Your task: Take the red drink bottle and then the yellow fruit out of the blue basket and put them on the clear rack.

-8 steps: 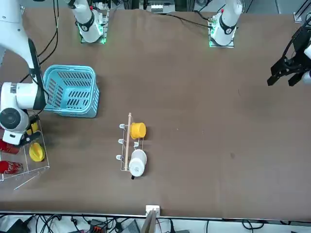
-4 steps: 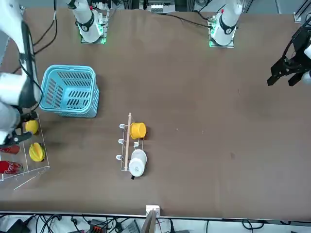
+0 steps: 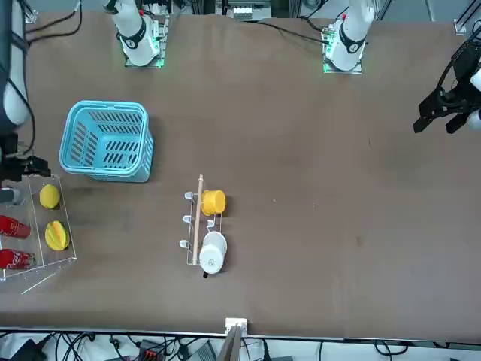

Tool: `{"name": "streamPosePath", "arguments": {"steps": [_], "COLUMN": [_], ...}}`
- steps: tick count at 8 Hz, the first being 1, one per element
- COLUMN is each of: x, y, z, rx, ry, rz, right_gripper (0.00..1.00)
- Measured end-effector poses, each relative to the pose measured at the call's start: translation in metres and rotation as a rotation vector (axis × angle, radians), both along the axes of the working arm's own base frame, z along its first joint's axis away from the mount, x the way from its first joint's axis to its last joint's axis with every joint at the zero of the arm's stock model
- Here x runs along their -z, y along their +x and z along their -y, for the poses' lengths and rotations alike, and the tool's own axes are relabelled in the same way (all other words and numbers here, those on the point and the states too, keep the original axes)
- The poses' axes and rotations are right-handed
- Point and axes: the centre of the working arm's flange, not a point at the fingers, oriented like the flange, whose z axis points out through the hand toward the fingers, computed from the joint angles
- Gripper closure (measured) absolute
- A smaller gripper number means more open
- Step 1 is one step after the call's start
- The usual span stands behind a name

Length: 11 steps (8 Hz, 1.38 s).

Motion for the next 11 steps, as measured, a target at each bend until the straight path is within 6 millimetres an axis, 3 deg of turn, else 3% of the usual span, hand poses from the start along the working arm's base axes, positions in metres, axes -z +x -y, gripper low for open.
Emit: {"name": "streamPosePath", "arguments": {"steps": [3,6,11], "x": [-0.069,-0.119,-0.141], "y": [-0.028,-0.06,-0.113], "z": [-0.037,-0.061,-0.087], "rx": [0.11,0.135,0.115], "ry": [0.124,0.141,0.153], "rz": [0.067,0.081,0.081], "right_gripper": [0.0,0.0,0.0]}}
